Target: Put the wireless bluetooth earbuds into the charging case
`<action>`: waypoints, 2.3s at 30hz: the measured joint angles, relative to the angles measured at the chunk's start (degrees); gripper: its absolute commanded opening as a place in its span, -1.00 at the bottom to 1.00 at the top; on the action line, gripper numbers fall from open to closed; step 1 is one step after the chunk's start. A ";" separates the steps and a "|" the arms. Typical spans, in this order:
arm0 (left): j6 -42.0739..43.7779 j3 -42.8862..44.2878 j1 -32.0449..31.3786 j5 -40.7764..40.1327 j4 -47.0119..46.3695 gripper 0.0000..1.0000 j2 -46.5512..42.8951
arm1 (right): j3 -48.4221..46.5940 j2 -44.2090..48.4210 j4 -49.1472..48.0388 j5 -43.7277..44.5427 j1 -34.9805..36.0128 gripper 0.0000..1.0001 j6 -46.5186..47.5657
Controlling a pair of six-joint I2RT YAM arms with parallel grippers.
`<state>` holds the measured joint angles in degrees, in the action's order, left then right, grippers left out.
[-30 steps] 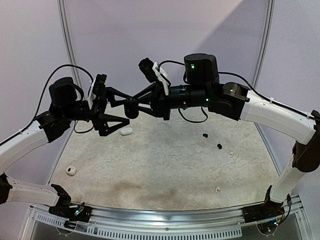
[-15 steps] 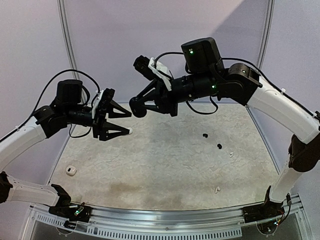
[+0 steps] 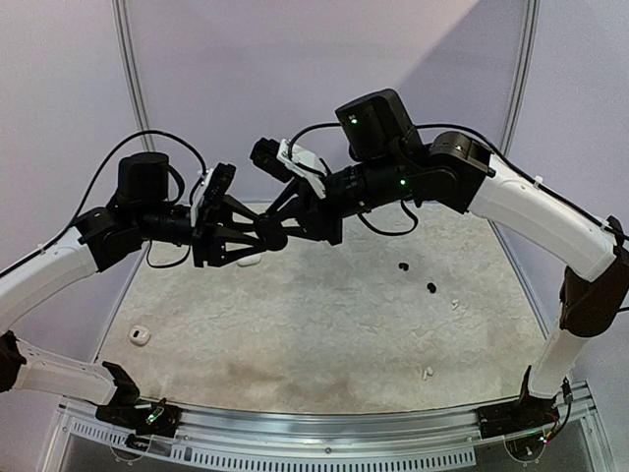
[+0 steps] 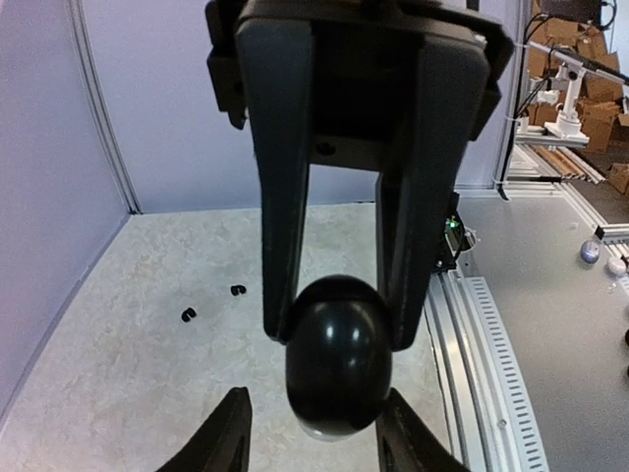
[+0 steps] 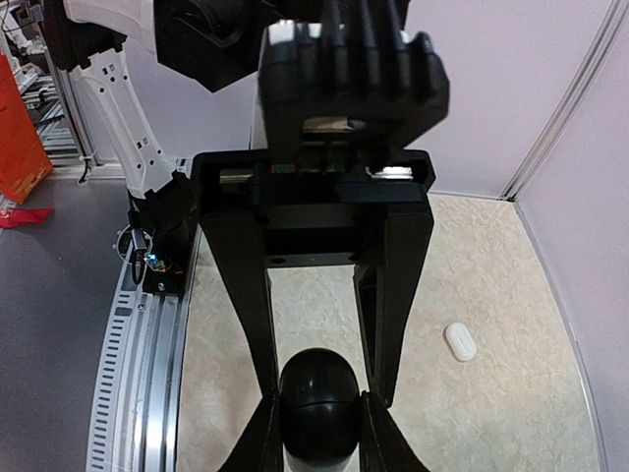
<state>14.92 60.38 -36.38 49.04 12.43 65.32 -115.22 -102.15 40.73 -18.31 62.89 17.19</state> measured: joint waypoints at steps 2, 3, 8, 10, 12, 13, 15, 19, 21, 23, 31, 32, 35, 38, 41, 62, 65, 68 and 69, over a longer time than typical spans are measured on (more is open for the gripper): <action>-0.74 0.00 -0.11 0.07 -0.50 -0.36 0.31 | 0.00 0.00 -0.04 0.09 0.11 -1.00 0.04; -1.07 0.00 -0.15 0.13 -0.70 -0.41 0.42 | 0.00 0.00 -0.04 0.20 0.11 -1.00 0.07; -2.23 0.00 -0.37 0.87 -1.46 -0.85 0.63 | 0.00 0.00 -0.20 0.50 0.04 -1.00 -0.09; -2.64 -0.04 -0.37 1.11 -1.90 -1.00 0.70 | -0.02 0.00 -0.26 0.48 -0.04 -0.93 -0.20; -3.41 -0.22 -0.37 1.25 -2.38 -1.00 0.72 | -0.02 0.02 -0.31 0.50 -0.04 -0.53 -0.39; -3.91 -0.35 -0.37 1.27 -2.69 -1.00 0.72 | -0.02 0.02 -0.42 0.55 -0.04 -0.30 -0.59; -6.03 -0.87 -0.31 1.27 -4.39 -1.00 0.70 | 0.13 0.11 -0.92 0.79 -0.11 0.05 -1.16; -13.68 -2.89 0.50 0.59 -13.09 -1.00 0.48 | 5.33 1.81 -7.04 0.76 -0.44 0.39 -3.93; -17.73 -4.57 1.07 0.00 -18.10 -1.00 0.04 | 10.97 4.48 -11.32 0.28 -1.01 0.44 -6.32; -21.90 -6.01 1.42 -0.44 -23.54 -1.00 -0.13 | 18.69 8.74 -17.00 -0.35 -2.16 0.44 -9.33; -35.85 -8.46 1.53 -2.27 -40.57 -1.00 -0.13 | 28.74 17.33 -34.71 -0.48 -4.48 0.08 -22.43; -37.09 -8.44 1.49 -2.51 -42.10 -1.00 -0.13 | 28.83 17.27 -36.83 -0.66 -4.59 0.08 -24.39; -39.71 -8.44 1.20 -3.39 -44.92 -1.00 -0.13 | 28.83 16.02 -41.46 -1.68 -5.01 0.07 -28.89; -41.18 -8.44 1.14 -3.91 -46.38 -1.00 -0.17 | 28.57 13.84 -43.71 -2.45 -5.27 0.02 -31.52; -41.83 -8.48 1.09 -4.66 -47.23 -1.00 -0.17 | 27.80 11.74 -44.19 -3.82 -5.29 0.00 -32.72; -42.91 -8.48 1.01 -5.03 -49.44 -1.00 -0.87 | 21.66 6.86 -46.49 -11.89 -5.66 -1.00 -33.27; -42.88 -8.48 1.01 -5.14 -49.51 -0.89 -0.87 | 21.35 6.78 -46.07 -12.48 -5.70 -1.00 -33.20; -42.51 -8.48 1.01 -5.16 -49.16 0.43 -0.87 | 21.14 6.80 -45.09 -12.37 -5.73 -1.00 -32.57; -41.59 -8.48 1.03 -5.16 -48.61 0.63 -0.92 | 21.09 6.82 -44.48 -12.20 -5.75 -1.00 -32.28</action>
<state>-26.68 51.90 -35.35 43.88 -36.18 64.40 -94.13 -95.33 -3.75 -30.50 57.14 -15.09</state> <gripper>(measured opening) 0.351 0.231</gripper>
